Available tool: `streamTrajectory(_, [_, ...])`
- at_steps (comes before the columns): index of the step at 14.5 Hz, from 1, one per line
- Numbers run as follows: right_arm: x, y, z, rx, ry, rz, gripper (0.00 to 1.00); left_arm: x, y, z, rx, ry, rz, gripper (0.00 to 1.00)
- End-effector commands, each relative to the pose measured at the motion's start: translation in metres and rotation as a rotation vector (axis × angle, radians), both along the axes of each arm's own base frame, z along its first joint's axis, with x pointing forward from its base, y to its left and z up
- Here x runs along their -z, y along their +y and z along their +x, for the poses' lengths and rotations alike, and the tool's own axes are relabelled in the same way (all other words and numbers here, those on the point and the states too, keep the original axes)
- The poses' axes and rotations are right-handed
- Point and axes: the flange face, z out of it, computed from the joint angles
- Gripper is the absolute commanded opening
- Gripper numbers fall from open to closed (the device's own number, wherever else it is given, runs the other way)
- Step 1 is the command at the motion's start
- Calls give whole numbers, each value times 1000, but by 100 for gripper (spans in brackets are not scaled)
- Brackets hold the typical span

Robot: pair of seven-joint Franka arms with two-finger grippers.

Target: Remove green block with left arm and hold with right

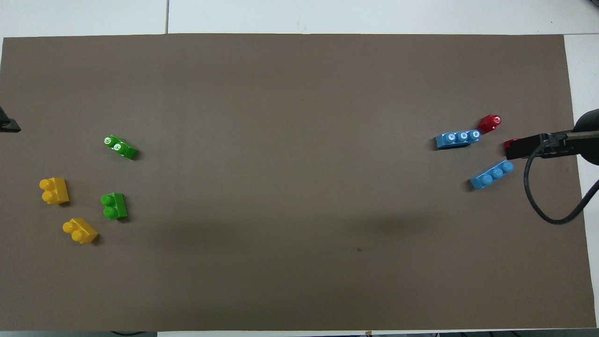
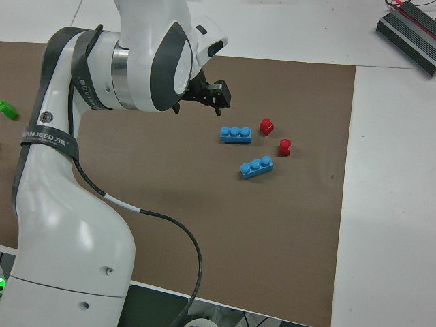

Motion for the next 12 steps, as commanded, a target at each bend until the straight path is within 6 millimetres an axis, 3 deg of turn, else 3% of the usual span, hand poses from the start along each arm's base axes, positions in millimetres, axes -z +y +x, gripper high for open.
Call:
streamTrajectory(1, [0,-9,-8,11,10,-25,100,-2,-3,-4,163,66,37,100])
streamTrajectory(12, [2,-10,-13,14,30,-29,100,4,-14,-19,282,150,8,100])
